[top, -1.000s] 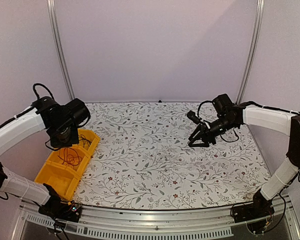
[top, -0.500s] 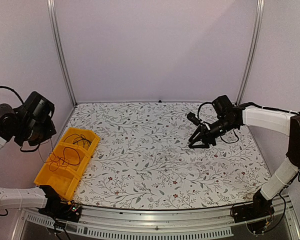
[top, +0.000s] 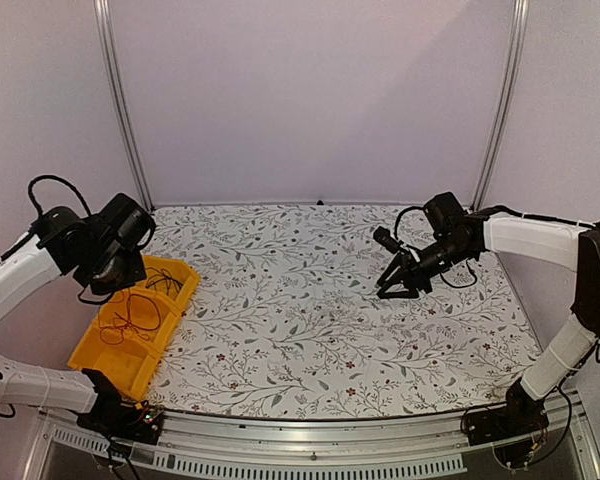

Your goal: Untangle the cables

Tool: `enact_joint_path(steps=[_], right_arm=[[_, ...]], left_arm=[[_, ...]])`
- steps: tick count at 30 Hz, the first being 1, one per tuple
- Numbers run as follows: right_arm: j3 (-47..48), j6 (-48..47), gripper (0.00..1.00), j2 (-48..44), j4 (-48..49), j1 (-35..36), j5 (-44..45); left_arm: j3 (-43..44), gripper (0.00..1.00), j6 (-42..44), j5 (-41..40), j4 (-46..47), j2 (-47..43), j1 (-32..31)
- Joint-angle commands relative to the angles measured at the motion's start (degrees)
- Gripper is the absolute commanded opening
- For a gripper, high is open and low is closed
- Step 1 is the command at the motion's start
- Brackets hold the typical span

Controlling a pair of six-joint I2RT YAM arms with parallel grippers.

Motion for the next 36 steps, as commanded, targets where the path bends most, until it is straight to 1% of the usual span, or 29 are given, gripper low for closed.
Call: enact_joint_path(steps=[1,5,10,14,18,21,25,27,31,36], right_arm=[[-1.2,-0.7,0.48,-0.9,0.6,0.2,0.7],[-1.3,-0.8,0.48,-0.9,0.6,0.2,1.0],[-1.3,-1.1,0.48,-0.2,0.4,0.2,0.6],[-1.4,-1.4,0.48,0.2,0.2,0.3,0.5],[-1.5,-1.4,0.48,0.2,0.0,0.2,0.2],[-1.8,-1.4,0.48,0.0,0.0,0.2,0.1],[-1.9,-1.4,0.48,-0.2,0.1,0.2,0.2],[-2.0,-1.4,0.48,-0.2,0.1,0.2,0.3],[-2.0,-1.4,0.48,0.1,0.2,0.2,0.5],[-2.0,-1.6,0.48,0.5,0.2,0.3,0.9]], left_arm=[[-0.7,0.00,1.7,-0.7,4.1,1.8,1.1],[-6.6,0.00,1.8,1.9,7.5,0.3,2.9],[-12.2,0.00,0.8,6.8,8.5,-0.8,6.4],[-15.4,0.00,2.3,9.7,11.7,0.8,8.5],[-17.5,0.00,4.4,12.5,16.4,4.6,11.9],[-18.4,0.00,3.6,12.4,19.1,7.0,13.6],[-19.5,0.00,2.6,11.4,22.1,8.0,15.7],[-20.2,0.00,3.0,10.1,24.7,8.2,16.4],[-21.4,0.00,5.1,10.5,28.8,10.9,19.1],[-22.9,0.00,7.1,10.6,32.7,14.6,19.7]])
